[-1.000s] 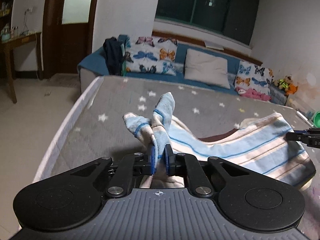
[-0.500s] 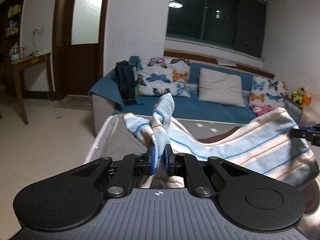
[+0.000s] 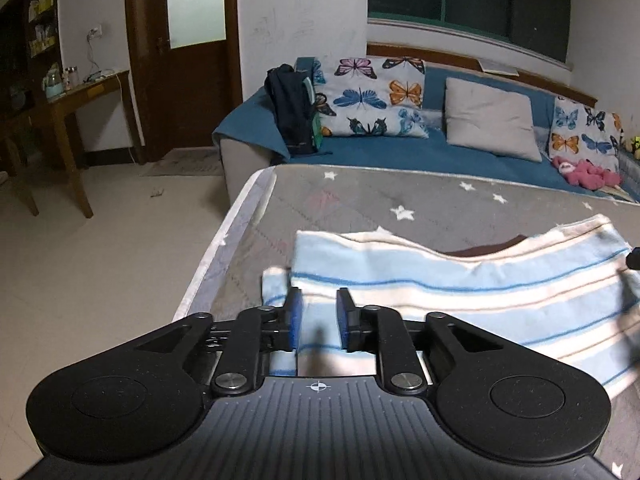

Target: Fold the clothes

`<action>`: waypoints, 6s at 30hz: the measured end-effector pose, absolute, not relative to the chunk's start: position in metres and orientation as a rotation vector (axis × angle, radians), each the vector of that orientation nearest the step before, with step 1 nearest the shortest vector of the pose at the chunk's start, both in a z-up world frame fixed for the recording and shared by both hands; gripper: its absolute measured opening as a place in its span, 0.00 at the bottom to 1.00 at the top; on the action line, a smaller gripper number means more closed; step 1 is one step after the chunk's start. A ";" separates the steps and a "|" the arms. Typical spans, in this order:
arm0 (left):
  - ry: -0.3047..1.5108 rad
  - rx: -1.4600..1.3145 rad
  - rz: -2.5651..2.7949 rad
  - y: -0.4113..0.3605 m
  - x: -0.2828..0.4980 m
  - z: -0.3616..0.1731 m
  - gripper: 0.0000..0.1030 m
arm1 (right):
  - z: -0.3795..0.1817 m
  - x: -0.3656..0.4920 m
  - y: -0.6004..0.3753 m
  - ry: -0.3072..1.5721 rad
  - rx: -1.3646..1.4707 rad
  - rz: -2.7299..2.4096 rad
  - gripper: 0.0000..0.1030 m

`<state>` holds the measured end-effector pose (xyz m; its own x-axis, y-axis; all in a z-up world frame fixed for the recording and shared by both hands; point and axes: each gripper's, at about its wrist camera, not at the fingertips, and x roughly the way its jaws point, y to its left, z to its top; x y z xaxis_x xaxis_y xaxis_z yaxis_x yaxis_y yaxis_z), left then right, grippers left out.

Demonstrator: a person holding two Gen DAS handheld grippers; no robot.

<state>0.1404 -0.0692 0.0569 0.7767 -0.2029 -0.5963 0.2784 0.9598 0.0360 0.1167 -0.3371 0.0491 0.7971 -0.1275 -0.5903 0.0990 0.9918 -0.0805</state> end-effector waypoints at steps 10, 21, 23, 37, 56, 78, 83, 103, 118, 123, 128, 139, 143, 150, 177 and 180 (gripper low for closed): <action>0.645 0.132 -0.247 -0.057 0.104 0.054 0.53 | 0.057 0.072 -0.361 0.657 -0.031 -0.175 0.40; 0.629 0.135 -0.206 -0.030 0.020 0.033 0.66 | 0.032 -0.029 -0.398 0.653 0.000 -0.279 0.62; 0.621 0.134 -0.192 -0.023 0.005 0.027 0.66 | 0.026 -0.049 -0.407 0.654 0.007 -0.314 0.62; 0.610 0.123 -0.187 -0.003 -0.032 0.005 0.69 | -0.013 -0.132 -0.475 0.610 0.074 -0.496 0.76; 0.647 0.099 -0.221 -0.008 -0.026 -0.003 0.92 | -0.032 -0.136 -0.520 0.596 0.147 -0.475 1.00; 0.663 0.085 -0.229 -0.007 -0.025 -0.003 0.99 | -0.036 -0.140 -0.526 0.602 0.138 -0.469 1.00; 0.663 0.084 -0.230 -0.007 -0.024 -0.003 0.99 | -0.037 -0.140 -0.521 0.601 0.140 -0.469 1.00; 0.663 0.085 -0.230 -0.005 -0.024 -0.003 0.99 | -0.032 -0.145 -0.518 0.601 0.144 -0.468 1.00; 0.663 0.085 -0.230 -0.005 -0.024 -0.003 1.00 | -0.032 -0.144 -0.518 0.601 0.145 -0.469 1.00; 0.663 0.085 -0.230 -0.005 -0.024 -0.003 0.99 | -0.032 -0.144 -0.518 0.601 0.145 -0.469 1.00; 0.663 0.085 -0.231 -0.005 -0.024 -0.003 1.00 | -0.032 -0.144 -0.518 0.601 0.145 -0.469 1.00; 0.663 0.085 -0.231 -0.004 -0.024 -0.003 1.00 | -0.032 -0.144 -0.518 0.601 0.145 -0.469 1.00; 0.663 0.085 -0.231 -0.005 -0.024 -0.003 1.00 | -0.032 -0.144 -0.519 0.601 0.145 -0.469 1.00; 0.663 0.085 -0.231 -0.004 -0.024 -0.003 1.00 | -0.032 -0.144 -0.519 0.601 0.145 -0.469 1.00; 0.663 0.085 -0.231 -0.004 -0.023 -0.003 1.00 | -0.032 -0.144 -0.519 0.601 0.145 -0.469 1.00; 0.663 0.085 -0.231 -0.004 -0.023 -0.003 1.00 | -0.032 -0.143 -0.519 0.601 0.145 -0.469 1.00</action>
<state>-0.0234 -0.0043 -0.0032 0.7638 -0.1851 -0.6183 0.2390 0.9710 0.0045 -0.1434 -0.5190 -0.0321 0.7237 -0.3818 -0.5749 0.4647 0.8855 -0.0030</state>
